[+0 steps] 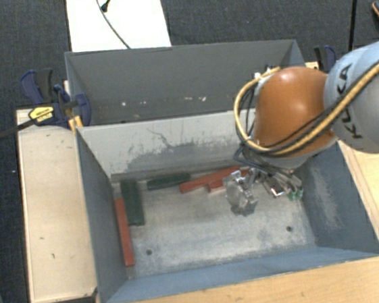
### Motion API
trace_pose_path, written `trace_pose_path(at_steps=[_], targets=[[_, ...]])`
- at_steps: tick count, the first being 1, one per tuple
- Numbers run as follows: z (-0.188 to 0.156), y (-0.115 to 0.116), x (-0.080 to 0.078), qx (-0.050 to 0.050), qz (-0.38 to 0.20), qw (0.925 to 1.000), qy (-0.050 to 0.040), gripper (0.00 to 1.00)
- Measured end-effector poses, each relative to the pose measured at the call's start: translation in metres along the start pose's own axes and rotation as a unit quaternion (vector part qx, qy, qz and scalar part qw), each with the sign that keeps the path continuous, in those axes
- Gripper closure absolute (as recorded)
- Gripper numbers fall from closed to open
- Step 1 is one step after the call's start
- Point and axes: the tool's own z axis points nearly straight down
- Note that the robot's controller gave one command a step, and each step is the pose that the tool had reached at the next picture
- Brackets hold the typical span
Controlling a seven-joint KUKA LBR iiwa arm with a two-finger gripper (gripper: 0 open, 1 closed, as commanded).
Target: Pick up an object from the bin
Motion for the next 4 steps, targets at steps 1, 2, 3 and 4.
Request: trace_pose_path(at_steps=[1,2,3,4], targets=[[0.030,0.063,-0.030,-0.001,0.016,0.9999,-0.0032,1.00],[0.028,0.059,-0.030,0.001,0.020,0.9998,-0.0039,0.00],[0.078,0.093,-0.089,0.000,0.081,0.9967,-0.0041,0.00],[0.096,0.059,-0.070,0.002,-0.064,0.9979,-0.0031,0.00]])
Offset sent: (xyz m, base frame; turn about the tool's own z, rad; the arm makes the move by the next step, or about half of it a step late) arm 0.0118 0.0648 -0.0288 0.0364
